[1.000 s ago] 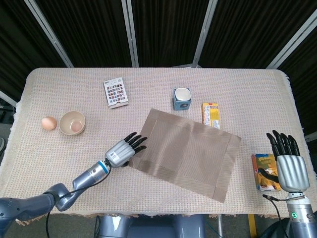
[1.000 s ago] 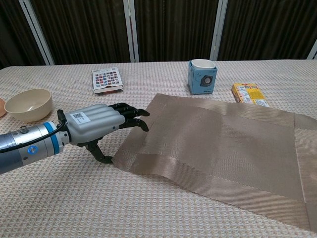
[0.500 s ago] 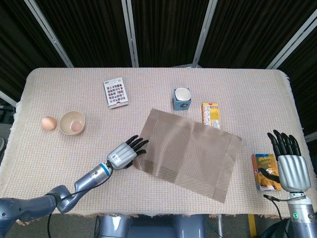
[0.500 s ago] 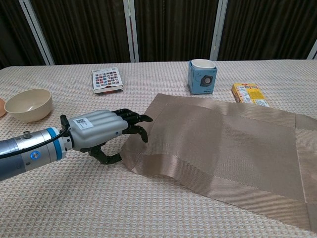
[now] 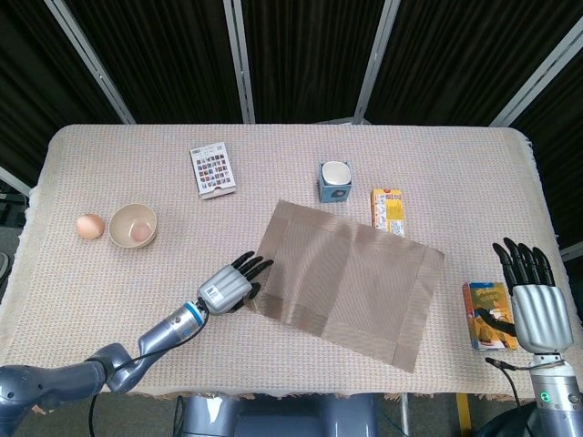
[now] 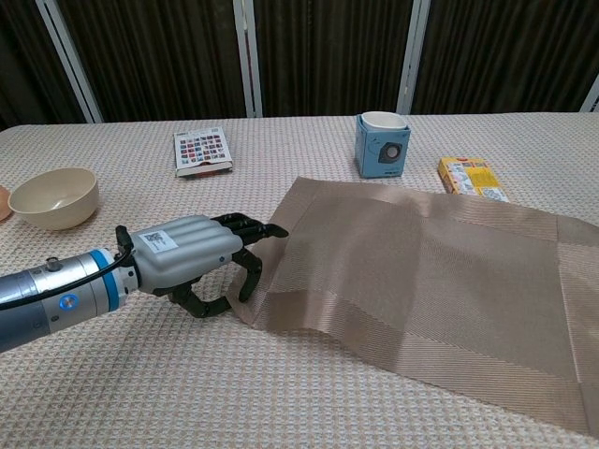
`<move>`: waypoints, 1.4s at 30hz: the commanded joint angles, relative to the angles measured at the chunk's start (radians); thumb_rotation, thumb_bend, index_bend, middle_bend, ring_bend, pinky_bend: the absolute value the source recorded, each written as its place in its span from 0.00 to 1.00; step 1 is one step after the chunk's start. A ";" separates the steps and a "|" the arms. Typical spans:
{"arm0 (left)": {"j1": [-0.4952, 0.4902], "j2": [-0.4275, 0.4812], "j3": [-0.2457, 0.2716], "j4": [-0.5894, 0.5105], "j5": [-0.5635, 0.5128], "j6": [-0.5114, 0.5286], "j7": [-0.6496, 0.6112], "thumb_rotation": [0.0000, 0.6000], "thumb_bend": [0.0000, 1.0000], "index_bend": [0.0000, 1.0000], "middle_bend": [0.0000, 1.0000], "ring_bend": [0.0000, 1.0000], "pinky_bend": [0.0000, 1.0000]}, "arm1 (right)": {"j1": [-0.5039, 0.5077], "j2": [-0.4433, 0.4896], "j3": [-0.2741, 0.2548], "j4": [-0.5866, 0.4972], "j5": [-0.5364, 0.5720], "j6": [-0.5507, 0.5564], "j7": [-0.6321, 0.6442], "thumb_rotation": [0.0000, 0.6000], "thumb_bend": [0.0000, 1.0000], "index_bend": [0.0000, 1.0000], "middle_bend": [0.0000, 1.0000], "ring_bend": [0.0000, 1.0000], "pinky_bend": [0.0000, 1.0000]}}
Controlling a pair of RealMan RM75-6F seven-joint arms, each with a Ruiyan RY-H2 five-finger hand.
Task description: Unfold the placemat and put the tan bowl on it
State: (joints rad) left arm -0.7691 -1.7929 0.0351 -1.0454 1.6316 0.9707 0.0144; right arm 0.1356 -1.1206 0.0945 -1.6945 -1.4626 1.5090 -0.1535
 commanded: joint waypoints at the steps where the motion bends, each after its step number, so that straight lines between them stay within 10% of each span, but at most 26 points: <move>1: 0.002 0.003 0.000 -0.005 -0.002 0.003 0.003 1.00 0.48 0.59 0.00 0.00 0.00 | -0.001 0.001 0.001 -0.002 -0.002 0.002 0.002 1.00 0.00 0.00 0.00 0.00 0.00; 13: 0.024 0.067 0.000 -0.096 -0.019 0.026 0.031 1.00 0.48 0.63 0.00 0.00 0.00 | -0.007 0.008 0.003 -0.011 -0.017 0.008 0.009 1.00 0.00 0.00 0.00 0.00 0.00; 42: 0.158 0.393 0.169 -0.713 -0.135 -0.025 0.417 1.00 0.48 0.65 0.00 0.00 0.00 | -0.019 0.019 0.009 -0.033 -0.037 0.025 0.010 1.00 0.00 0.00 0.00 0.00 0.00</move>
State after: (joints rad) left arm -0.6179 -1.4076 0.1965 -1.7495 1.4997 0.9451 0.4239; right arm 0.1166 -1.1013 0.1039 -1.7275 -1.4994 1.5342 -0.1433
